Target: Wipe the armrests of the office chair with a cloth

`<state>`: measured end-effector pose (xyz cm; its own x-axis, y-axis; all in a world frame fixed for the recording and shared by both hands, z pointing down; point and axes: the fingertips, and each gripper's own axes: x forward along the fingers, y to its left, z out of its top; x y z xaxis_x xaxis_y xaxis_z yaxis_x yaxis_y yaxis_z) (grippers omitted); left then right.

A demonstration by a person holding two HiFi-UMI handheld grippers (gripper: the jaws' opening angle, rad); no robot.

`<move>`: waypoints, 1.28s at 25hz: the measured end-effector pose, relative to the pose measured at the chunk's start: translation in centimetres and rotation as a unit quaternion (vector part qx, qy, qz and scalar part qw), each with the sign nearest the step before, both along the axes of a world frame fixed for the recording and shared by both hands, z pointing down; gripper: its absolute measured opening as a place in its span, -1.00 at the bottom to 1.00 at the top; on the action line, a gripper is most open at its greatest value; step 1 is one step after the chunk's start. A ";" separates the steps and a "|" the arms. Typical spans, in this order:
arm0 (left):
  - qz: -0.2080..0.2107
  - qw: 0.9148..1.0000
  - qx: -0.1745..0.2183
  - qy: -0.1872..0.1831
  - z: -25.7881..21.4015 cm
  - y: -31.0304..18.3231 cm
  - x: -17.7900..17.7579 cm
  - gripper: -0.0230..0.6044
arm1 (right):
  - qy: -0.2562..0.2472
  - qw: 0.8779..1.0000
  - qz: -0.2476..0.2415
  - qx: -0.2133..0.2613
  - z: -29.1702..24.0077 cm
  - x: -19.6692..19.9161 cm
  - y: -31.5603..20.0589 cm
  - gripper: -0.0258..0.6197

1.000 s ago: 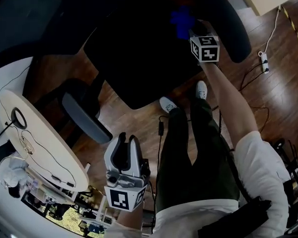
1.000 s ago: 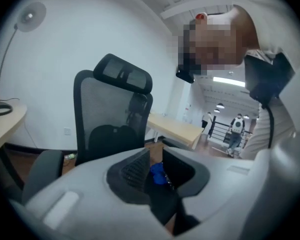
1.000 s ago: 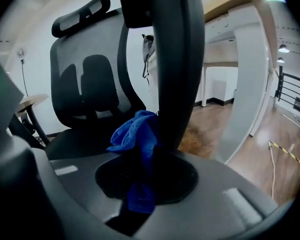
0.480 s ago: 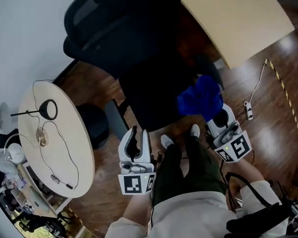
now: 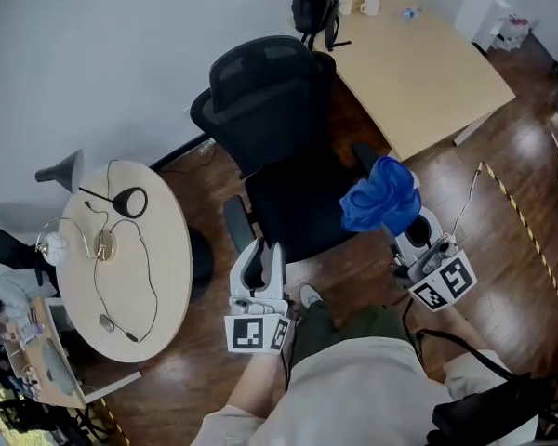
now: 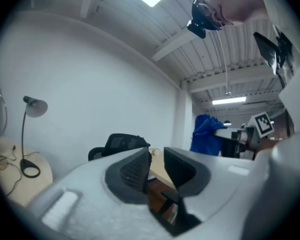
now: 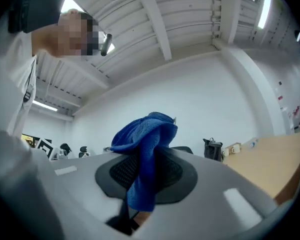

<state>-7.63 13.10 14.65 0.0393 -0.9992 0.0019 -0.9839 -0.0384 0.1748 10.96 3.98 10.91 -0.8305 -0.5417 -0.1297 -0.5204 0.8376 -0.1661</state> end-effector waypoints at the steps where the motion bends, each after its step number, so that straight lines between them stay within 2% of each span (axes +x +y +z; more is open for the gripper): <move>1: -0.005 1.000 0.003 -0.002 -0.9 1.6 0.8 -0.62 | 0.002 1.000 -0.002 0.000 -0.6 1.1 1.5 -0.70; 6: -0.019 0.999 0.027 -0.030 -5.7 8.6 6.6 -0.62 | -0.011 1.000 -0.015 0.006 -3.2 6.3 8.2 -0.70; 11: -0.020 0.996 0.081 -0.013 -8.8 16.4 14.0 -0.62 | -0.014 0.998 -0.046 0.026 -4.8 12.7 15.6 -0.70; 17: -0.039 0.997 0.043 -0.044 -9.4 23.8 19.7 -0.62 | -0.031 0.998 -0.055 0.018 -6.2 19.0 22.8 -0.70; 20: -0.032 0.997 0.039 -0.053 -9.7 25.7 20.8 -0.62 | -0.039 0.998 -0.049 0.012 -5.8 20.5 25.2 -0.70; 23: -0.019 0.997 0.043 -0.055 -10.0 26.0 20.7 -0.62 | -0.037 0.998 -0.046 0.005 -5.4 20.2 26.3 -0.70; 26: 0.031 0.997 0.058 -0.029 -10.4 25.7 21.8 -0.62 | -0.030 0.998 -0.047 0.010 -6.1 20.0 27.4 -0.70; 28: 0.048 0.996 0.072 -0.009 -10.7 26.4 22.2 -0.61 | -0.026 0.999 -0.044 0.011 -6.3 20.0 28.3 -0.70; 30: 0.048 0.995 0.085 -0.012 -11.1 27.0 22.0 -0.38 | -0.018 0.999 -0.043 0.019 -6.5 19.7 28.9 -0.70; 32: 0.049 0.995 0.081 -0.023 -11.0 27.3 21.2 -0.34 | -0.016 0.999 -0.043 0.012 -6.2 18.8 29.3 -0.70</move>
